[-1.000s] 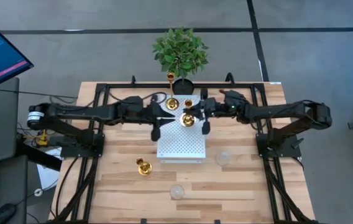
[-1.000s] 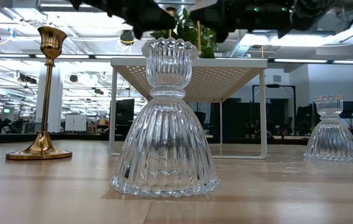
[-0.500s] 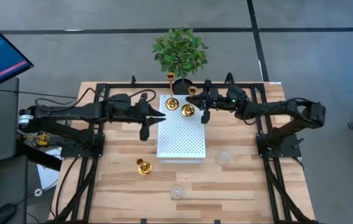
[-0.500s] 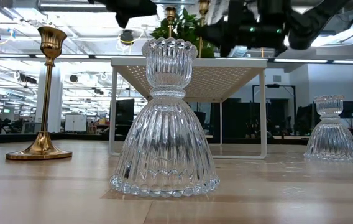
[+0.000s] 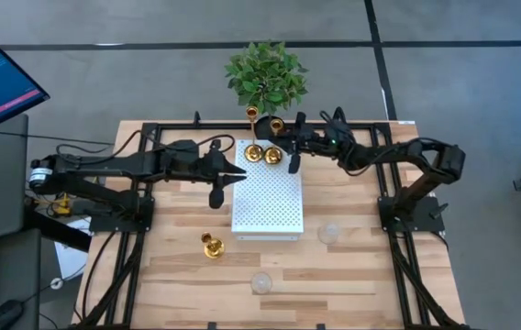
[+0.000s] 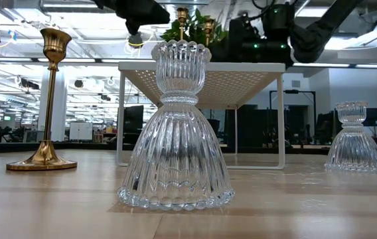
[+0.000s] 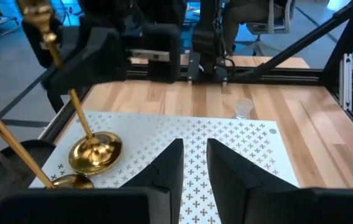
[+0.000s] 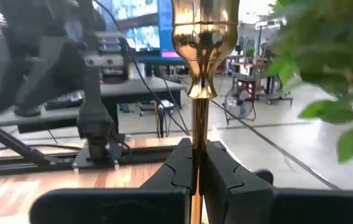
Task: Pick & Place candle stick holders
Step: Align the top gold candle holder with the other gold candle holder on the shelf
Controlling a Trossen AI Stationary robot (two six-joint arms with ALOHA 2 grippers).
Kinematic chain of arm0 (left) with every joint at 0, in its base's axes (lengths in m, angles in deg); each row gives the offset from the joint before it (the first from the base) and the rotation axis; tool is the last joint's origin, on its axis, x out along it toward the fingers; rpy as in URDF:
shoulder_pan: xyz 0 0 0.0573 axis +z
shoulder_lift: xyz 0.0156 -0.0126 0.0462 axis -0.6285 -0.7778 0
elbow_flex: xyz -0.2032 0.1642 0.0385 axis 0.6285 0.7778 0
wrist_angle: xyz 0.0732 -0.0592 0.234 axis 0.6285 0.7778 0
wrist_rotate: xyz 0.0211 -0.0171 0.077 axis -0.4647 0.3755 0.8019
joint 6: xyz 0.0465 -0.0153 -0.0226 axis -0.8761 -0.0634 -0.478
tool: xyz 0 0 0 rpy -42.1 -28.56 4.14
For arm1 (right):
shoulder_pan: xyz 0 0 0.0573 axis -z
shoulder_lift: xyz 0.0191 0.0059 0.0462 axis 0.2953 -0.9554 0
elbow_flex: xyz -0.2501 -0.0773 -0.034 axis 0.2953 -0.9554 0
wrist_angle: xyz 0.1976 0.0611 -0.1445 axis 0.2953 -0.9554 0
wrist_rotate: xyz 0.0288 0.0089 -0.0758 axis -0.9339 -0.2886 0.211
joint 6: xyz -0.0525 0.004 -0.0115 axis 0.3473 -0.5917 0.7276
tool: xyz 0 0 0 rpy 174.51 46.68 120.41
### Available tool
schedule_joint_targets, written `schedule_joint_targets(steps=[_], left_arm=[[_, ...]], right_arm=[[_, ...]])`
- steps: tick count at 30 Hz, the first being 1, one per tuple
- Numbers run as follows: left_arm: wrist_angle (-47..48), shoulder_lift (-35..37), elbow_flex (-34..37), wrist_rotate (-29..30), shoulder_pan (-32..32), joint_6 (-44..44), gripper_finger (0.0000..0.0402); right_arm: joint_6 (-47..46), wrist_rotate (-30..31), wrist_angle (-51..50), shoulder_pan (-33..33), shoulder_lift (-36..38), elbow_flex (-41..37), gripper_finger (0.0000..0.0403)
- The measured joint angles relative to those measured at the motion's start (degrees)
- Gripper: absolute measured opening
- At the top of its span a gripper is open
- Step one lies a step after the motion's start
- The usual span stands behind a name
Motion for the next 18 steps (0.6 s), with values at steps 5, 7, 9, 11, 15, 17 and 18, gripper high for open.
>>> schedule_joint_targets(steps=[5, 7, 9, 11, 15, 17, 18], left_arm=[[-0.09, -0.51, 0.00, 0.00, 0.00, -0.02, 0.0072], [0.10, -0.76, -0.01, 0.00, 0.00, 0.00, 0.0072], [0.13, -0.87, 0.00, 0.00, 0.00, -0.01, 0.0072], [0.05, -1.02, 0.00, 0.00, 0.00, 0.00, 0.0072], [0.06, -1.09, 0.00, 0.00, 0.00, 0.00, 0.0072], [0.14, -1.10, 0.00, 0.00, 0.00, -0.01, 0.0072], [0.14, -1.11, 0.00, 0.00, 0.00, -0.01, 0.0072]], right_arm=[[0.36, 0.03, -2.83, 0.32, -1.04, 1.68, 0.0001], [0.76, 0.13, -3.11, 0.30, -1.55, 2.17, 0.0001], [0.77, 0.17, -3.51, 0.40, -1.68, 2.61, 0.0001], [1.60, 0.17, -4.17, 0.56, -1.68, 2.99, 0.0001], [2.07, 0.34, -4.37, 0.59, -1.68, 3.16, 0.0001], [2.08, 0.37, -4.51, 0.86, -1.68, 3.16, 0.0001], [2.07, 0.35, -4.73, 0.95, -1.68, 3.17, 0.0001]])
